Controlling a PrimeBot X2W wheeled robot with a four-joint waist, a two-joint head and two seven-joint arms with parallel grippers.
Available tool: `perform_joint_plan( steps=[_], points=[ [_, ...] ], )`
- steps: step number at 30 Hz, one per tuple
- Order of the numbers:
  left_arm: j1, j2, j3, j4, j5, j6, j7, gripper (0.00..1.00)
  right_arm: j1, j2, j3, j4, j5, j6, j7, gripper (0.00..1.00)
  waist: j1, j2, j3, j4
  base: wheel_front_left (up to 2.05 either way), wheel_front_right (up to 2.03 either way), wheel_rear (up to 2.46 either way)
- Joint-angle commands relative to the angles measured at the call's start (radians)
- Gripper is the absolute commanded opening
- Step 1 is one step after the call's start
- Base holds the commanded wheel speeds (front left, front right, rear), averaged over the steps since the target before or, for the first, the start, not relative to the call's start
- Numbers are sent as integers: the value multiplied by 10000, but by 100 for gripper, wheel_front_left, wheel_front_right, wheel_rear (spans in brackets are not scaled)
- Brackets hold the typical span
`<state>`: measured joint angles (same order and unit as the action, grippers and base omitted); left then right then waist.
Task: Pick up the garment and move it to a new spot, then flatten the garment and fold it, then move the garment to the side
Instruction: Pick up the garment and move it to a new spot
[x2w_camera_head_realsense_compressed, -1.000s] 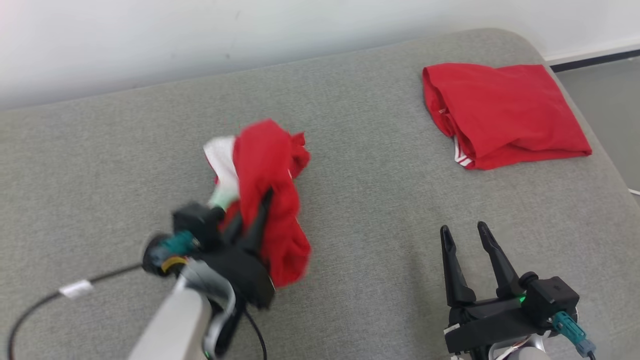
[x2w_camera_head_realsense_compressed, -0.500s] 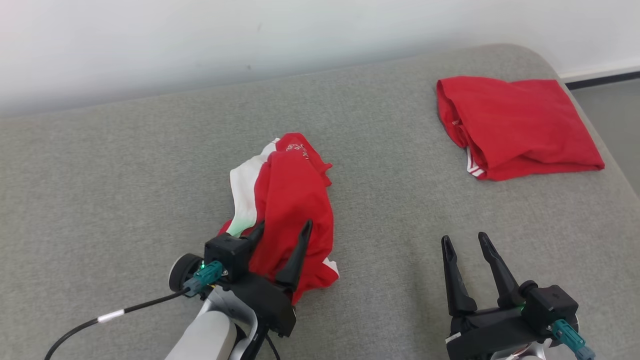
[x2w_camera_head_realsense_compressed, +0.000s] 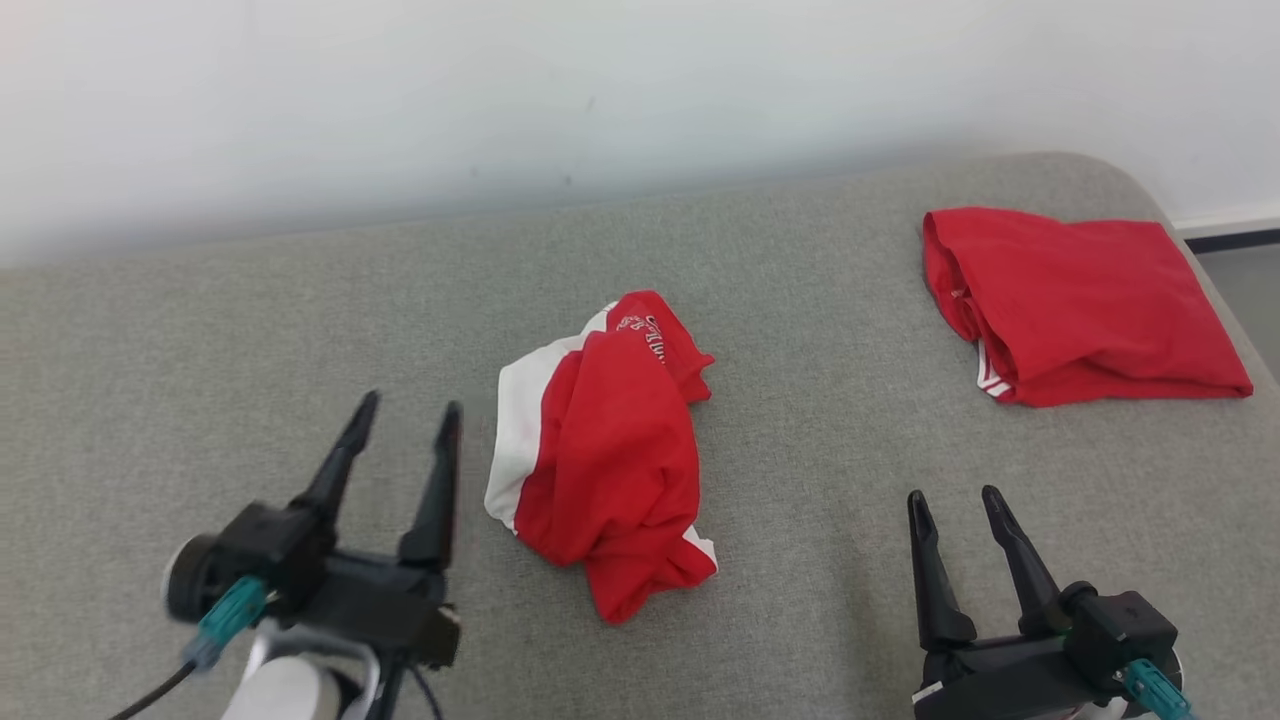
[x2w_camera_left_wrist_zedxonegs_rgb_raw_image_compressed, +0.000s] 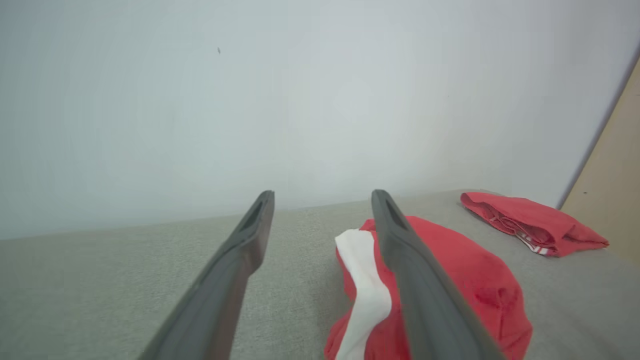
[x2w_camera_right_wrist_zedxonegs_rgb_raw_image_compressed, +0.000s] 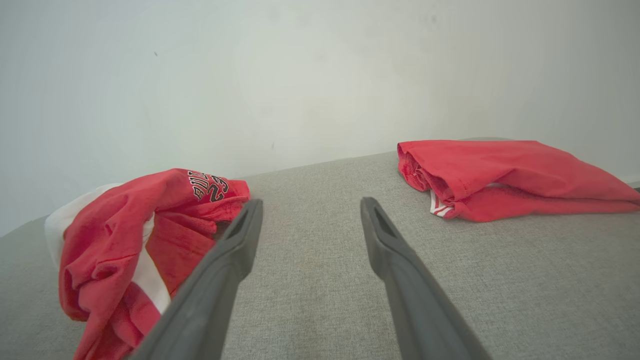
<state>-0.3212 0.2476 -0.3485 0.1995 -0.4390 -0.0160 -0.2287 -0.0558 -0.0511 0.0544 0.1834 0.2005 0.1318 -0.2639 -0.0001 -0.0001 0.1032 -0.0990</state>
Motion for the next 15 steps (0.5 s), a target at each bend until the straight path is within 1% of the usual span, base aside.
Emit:
perform_joint_plan(
  steps=[1,3,6,8,9,13,15],
  points=[
    [273,70,100,-79,6,79,-91,100,89,18,-28,-34,-51,-25,-2,100,1,1,-138,119,0,0,0],
    [657,133,415,-230,-137,244,-206,100,178,16,-69,-55,-89,-25,-2,100,1,1,-208,152,0,0,0],
    [1268,238,850,-279,-56,525,-324,100,211,16,-150,-86,-90,-25,0,100,1,1,-279,209,0,0,0],
    [1636,219,1121,-290,-50,582,-353,100,255,18,-182,-122,-96,-25,-2,100,1,1,-311,240,0,0,0],
    [1781,267,1248,-361,117,596,-365,100,288,15,-201,-128,-96,-25,-2,100,1,1,-320,256,0,0,0],
    [2399,-22,1947,-914,660,392,-359,100,318,16,-250,-169,-80,-25,-2,100,1,1,-310,325,0,0,0],
    [2771,-210,2294,-1074,908,216,-361,100,324,15,-257,-181,-74,-25,-2,100,1,1,-312,345,0,0,0]
  ],
)
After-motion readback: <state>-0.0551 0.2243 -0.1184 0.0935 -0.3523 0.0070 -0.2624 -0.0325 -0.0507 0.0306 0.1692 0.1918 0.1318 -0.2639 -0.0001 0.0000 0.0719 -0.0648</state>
